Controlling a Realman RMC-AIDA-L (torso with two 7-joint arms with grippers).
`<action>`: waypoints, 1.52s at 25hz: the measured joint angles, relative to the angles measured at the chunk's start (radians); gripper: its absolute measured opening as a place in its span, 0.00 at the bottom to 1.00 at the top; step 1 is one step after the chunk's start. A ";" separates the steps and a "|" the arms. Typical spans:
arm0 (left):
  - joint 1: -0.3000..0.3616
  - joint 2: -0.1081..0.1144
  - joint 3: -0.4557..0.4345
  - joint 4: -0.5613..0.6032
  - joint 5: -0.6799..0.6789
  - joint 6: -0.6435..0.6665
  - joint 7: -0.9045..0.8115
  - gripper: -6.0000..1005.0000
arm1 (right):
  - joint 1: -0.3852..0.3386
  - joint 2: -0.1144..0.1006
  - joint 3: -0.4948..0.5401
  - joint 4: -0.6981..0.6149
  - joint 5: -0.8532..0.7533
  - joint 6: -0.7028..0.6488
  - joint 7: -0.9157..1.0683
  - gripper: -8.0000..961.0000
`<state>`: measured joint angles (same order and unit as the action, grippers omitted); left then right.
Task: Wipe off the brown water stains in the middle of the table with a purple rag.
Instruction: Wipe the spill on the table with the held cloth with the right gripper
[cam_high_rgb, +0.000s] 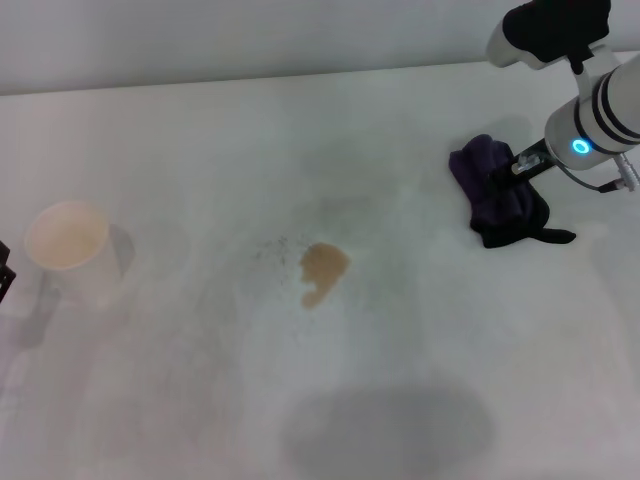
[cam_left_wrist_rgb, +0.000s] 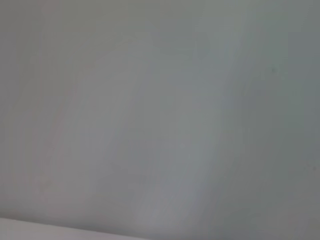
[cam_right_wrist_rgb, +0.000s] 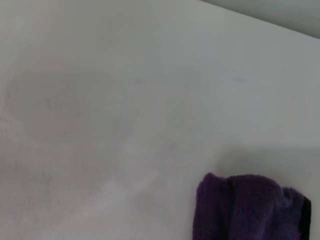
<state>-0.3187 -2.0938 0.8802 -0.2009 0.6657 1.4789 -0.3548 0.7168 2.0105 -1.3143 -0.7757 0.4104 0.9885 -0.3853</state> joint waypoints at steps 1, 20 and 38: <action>0.001 0.000 0.000 0.000 -0.001 0.000 0.000 0.89 | 0.000 0.001 0.000 0.000 -0.002 -0.001 0.000 0.18; 0.004 0.002 -0.001 0.019 -0.003 0.000 0.001 0.88 | -0.004 0.011 -0.261 -0.180 0.358 0.204 -0.280 0.11; 0.006 0.001 -0.001 0.025 -0.003 0.001 -0.005 0.88 | 0.024 0.013 -0.532 -0.131 0.634 0.036 -0.552 0.11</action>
<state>-0.3129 -2.0923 0.8789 -0.1754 0.6626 1.4801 -0.3598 0.7406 2.0238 -1.8464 -0.9065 1.0447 1.0248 -0.9373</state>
